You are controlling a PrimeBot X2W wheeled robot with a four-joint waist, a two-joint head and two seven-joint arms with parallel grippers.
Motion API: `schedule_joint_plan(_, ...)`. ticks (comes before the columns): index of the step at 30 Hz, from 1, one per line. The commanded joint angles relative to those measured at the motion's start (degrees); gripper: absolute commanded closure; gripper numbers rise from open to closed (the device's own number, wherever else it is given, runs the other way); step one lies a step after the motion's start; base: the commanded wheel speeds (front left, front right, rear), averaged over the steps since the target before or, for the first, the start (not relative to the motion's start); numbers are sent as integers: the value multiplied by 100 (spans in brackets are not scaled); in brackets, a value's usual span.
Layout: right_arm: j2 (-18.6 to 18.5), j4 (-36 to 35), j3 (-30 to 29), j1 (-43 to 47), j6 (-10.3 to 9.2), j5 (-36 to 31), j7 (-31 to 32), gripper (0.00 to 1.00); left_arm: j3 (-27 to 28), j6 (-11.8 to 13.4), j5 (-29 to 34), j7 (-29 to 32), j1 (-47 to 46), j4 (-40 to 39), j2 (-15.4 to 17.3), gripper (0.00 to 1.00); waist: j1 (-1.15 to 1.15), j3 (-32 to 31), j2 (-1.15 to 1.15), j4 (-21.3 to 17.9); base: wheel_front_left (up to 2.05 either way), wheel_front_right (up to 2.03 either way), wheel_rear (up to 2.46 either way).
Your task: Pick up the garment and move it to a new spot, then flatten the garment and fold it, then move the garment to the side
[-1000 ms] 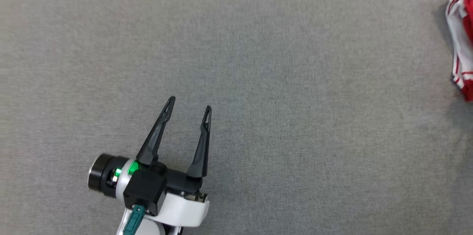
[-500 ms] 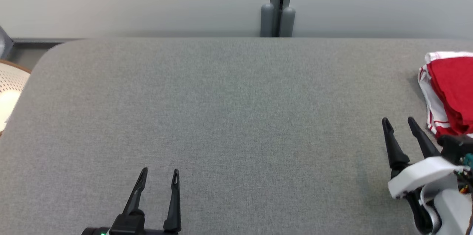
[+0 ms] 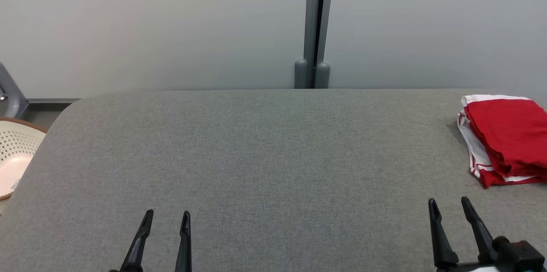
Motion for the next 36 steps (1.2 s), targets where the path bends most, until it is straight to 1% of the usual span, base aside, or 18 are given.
schedule_joint_plan(1,55,-40,-33,165,-4,-76,-28,0,12,-111,101,-7,124,15,15,0,0,-92,0,-81,0,0,0)
schedule_joint_plan(2,88,-37,-17,236,-4,-111,-28,0,-15,-178,217,-7,161,49,14,0,0,-119,0,-106,0,0,0)
schedule_joint_plan(5,127,-44,32,336,-4,-141,-28,0,-20,-246,286,-8,194,88,16,0,0,-160,0,-152,0,0,0)
schedule_joint_plan(14,161,-86,118,448,-4,-206,-29,0,12,-183,308,-7,303,315,15,0,0,-233,0,-297,0,0,0)
schedule_joint_plan(20,135,-115,106,426,-4,-191,-29,0,-43,-237,315,-8,252,434,16,0,0,-244,0,-301,0,0,0)
schedule_joint_plan(21,163,-107,114,424,0,-182,0,100,-53,-222,279,1,294,433,-1,100,0,-244,0,-302,0,0,0)
schedule_joint_plan(24,186,-4,126,463,0,-128,23,100,-79,-230,220,4,337,543,-13,100,0,-241,0,-301,0,0,0)
schedule_joint_plan(36,189,27,-46,199,0,1221,352,100,62,-329,-1309,264,-28,682,82,100,0,-168,0,-297,0,0,0)
